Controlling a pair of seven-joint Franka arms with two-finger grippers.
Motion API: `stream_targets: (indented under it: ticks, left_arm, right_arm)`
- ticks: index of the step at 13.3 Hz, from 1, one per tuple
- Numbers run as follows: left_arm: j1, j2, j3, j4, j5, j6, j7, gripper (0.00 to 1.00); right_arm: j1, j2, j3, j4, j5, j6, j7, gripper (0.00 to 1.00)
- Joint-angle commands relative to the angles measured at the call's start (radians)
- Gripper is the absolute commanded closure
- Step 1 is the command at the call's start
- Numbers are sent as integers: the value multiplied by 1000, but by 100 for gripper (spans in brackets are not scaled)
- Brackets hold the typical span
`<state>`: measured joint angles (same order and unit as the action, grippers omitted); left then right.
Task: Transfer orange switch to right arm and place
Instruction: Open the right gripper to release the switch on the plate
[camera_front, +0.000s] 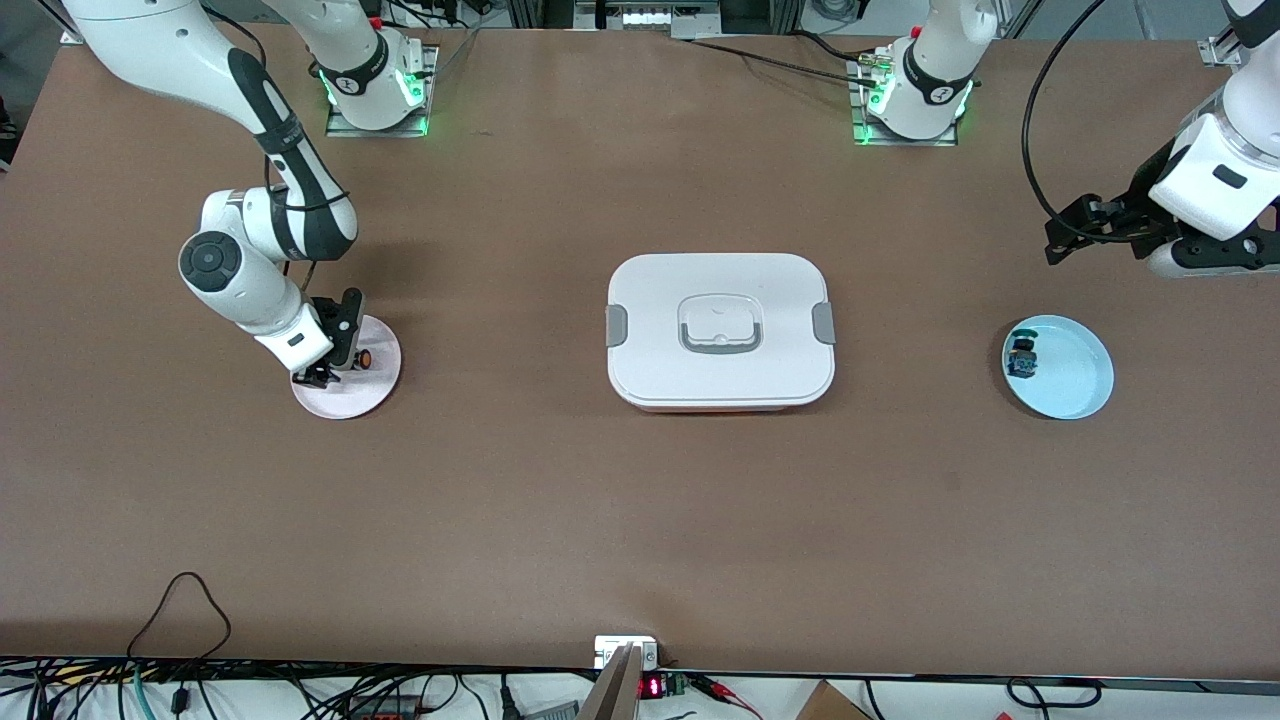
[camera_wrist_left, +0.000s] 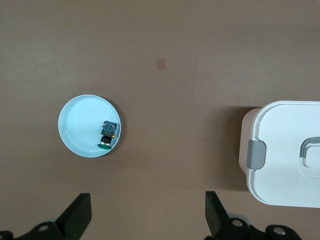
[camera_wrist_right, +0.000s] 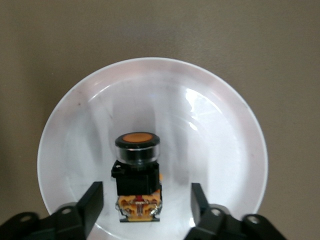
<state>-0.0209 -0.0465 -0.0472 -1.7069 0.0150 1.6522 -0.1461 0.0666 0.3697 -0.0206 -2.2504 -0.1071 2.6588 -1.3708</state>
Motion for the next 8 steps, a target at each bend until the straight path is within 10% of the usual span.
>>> stream_targets:
  ticks: [1,8]
  left_arm:
    - [-5,-3,6,-2,-10,11,61,0]
    - [-7,8,3,20,3,9,83,0]
  right_arm:
    - [-11,-73,2,1,-16,-37,-1,0]
    - [-11,-170,2,306,64,-436,18,0]
